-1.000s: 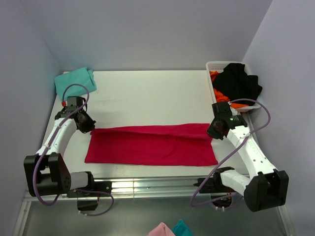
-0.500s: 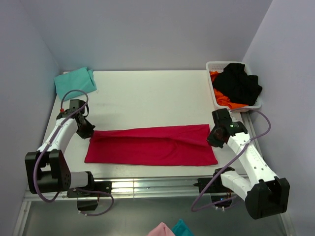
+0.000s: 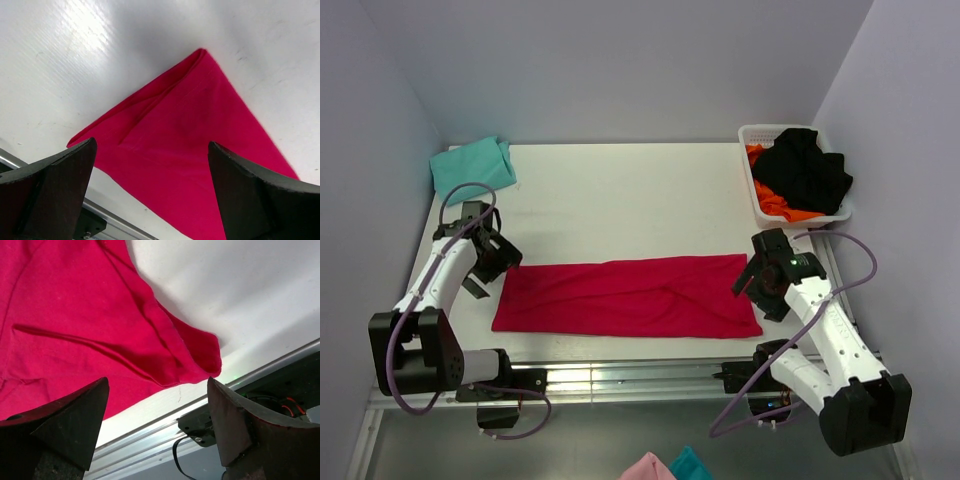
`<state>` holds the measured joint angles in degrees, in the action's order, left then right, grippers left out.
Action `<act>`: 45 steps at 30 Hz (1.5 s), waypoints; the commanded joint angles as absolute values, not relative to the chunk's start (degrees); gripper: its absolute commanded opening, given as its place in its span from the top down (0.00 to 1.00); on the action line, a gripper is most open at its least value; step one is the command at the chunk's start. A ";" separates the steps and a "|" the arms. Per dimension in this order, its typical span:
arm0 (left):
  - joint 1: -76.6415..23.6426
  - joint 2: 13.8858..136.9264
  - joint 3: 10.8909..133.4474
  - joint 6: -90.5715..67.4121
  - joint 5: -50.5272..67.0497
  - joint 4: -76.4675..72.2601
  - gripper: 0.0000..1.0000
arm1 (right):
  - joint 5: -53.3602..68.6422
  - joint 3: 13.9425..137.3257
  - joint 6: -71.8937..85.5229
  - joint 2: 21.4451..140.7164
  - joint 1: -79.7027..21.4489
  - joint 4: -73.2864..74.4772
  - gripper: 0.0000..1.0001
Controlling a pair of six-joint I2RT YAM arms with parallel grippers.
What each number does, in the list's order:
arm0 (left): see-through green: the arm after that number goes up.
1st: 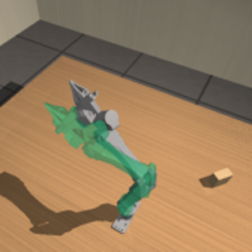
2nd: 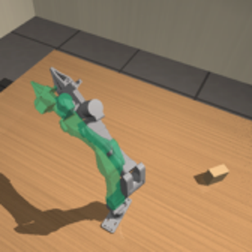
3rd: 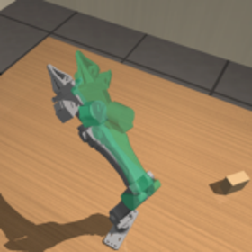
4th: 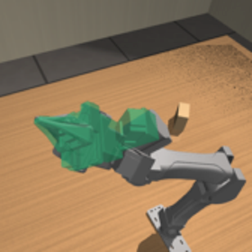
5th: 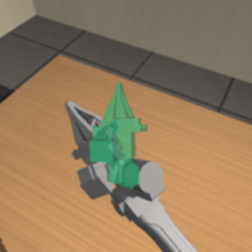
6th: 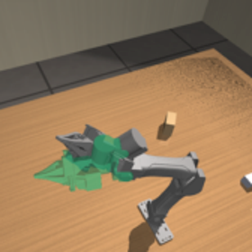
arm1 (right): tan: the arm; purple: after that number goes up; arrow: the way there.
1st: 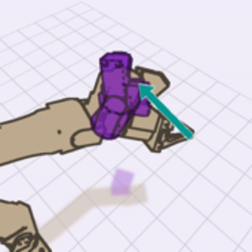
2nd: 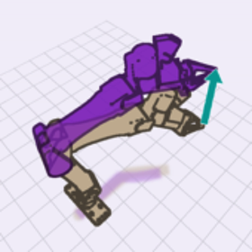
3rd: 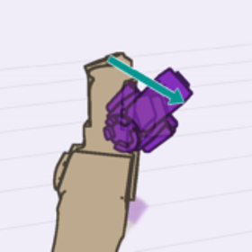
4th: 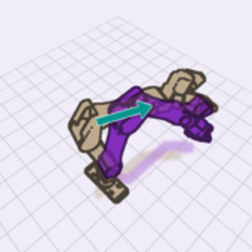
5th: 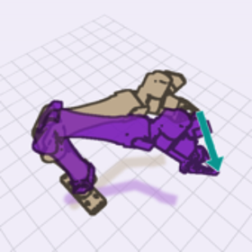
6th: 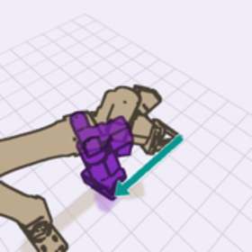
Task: Fold and stack the t-shirts
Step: Fold the tshirt
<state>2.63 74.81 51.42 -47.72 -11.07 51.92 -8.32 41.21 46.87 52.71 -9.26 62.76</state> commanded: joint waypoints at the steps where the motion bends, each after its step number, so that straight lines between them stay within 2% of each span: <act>1: 2.37 73.04 55.19 -46.94 -13.62 52.91 0.01 | -9.41 45.86 47.20 53.61 -9.67 63.20 0.14; 6: 2.37 74.53 56.86 -45.35 -12.92 51.59 0.00 | -5.11 49.91 46.58 59.31 -9.67 57.14 0.24; 9: 2.37 75.32 56.95 -44.65 -11.96 50.36 0.01 | -4.13 52.11 47.02 64.31 -11.41 53.09 0.61; 10: 2.37 75.50 56.95 -44.30 -11.78 49.93 0.01 | -4.13 53.25 47.20 65.73 -12.30 52.13 0.70; 14: 2.46 76.20 56.95 -43.16 -11.34 49.04 0.01 | -5.54 57.74 48.43 75.56 -17.30 50.36 0.69; 19: 2.37 75.94 56.78 -42.37 -10.37 48.78 0.01 | -5.19 60.38 51.06 82.26 -23.46 48.17 0.63; 23: 2.37 75.94 56.95 -41.93 -9.84 48.34 0.00 | -4.13 59.94 52.99 87.35 -27.67 45.62 0.63; 30: 2.37 77.43 58.01 -40.69 -10.11 48.16 0.01 | -4.83 59.76 53.09 92.46 -29.71 43.95 0.62; 38: 2.37 77.96 57.66 -39.99 -9.85 47.46 0.00 | -8.17 63.10 52.30 95.27 -29.79 46.31 0.54; 45: 2.37 78.66 58.01 -39.46 -9.67 46.93 0.01 | -10.02 66.35 51.59 96.50 -29.53 47.99 0.54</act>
